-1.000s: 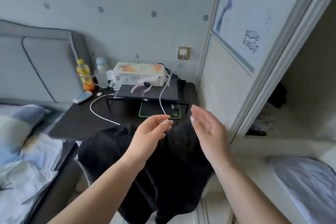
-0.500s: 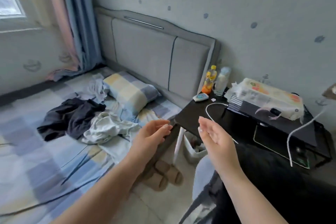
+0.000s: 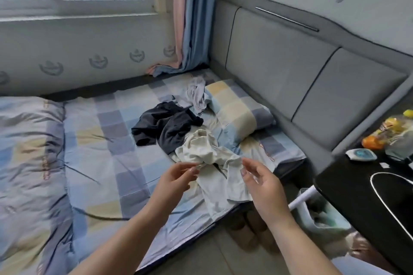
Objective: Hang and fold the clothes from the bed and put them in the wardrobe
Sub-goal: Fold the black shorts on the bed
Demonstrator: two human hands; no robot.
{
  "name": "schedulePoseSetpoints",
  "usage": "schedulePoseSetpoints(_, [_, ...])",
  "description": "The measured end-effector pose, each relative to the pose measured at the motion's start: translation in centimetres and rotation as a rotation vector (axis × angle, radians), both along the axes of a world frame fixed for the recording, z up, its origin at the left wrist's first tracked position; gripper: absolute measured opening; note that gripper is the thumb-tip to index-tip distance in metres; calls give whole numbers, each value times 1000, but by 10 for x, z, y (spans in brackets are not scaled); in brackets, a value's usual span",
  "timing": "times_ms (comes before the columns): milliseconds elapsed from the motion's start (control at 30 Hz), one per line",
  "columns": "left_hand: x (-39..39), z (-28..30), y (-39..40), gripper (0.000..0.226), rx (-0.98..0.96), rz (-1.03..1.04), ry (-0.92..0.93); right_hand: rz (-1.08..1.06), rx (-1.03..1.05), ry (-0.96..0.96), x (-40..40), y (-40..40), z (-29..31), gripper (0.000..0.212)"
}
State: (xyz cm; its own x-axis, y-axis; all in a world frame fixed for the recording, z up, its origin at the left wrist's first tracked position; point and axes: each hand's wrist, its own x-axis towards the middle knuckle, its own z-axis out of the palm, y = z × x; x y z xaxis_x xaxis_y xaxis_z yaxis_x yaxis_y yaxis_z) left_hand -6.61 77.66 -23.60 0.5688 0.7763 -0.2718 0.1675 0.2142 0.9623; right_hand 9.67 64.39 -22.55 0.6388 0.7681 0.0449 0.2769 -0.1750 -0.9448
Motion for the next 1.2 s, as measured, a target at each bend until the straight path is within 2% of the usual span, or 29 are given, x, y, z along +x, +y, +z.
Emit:
schedulePoseSetpoints(233, [31, -32, 58, 14, -72, 85, 50, 62, -66, 56, 52, 66, -30, 25])
schedulePoseSetpoints(567, [166, -92, 170, 12, -156, 240, 172, 174, -185, 134, 200, 210, -122, 24])
schedulePoseSetpoints(733, [207, -136, 237, 14, -191, 296, 207, 225, -257, 155, 247, 289, -172, 21])
schedulePoseSetpoints(833, [214, -174, 277, 12, -200, 374, 237, 271, -289, 172, 256, 336, -210, 21])
schedulePoseSetpoints(1033, [208, -295, 348, 12, -206, 459, 340, 368, -379, 149, 249, 423, -322, 24])
schedulePoseSetpoints(1200, [198, -401, 381, 14, -198, 445, 482, 418, -458, 255, 234, 477, -419, 30])
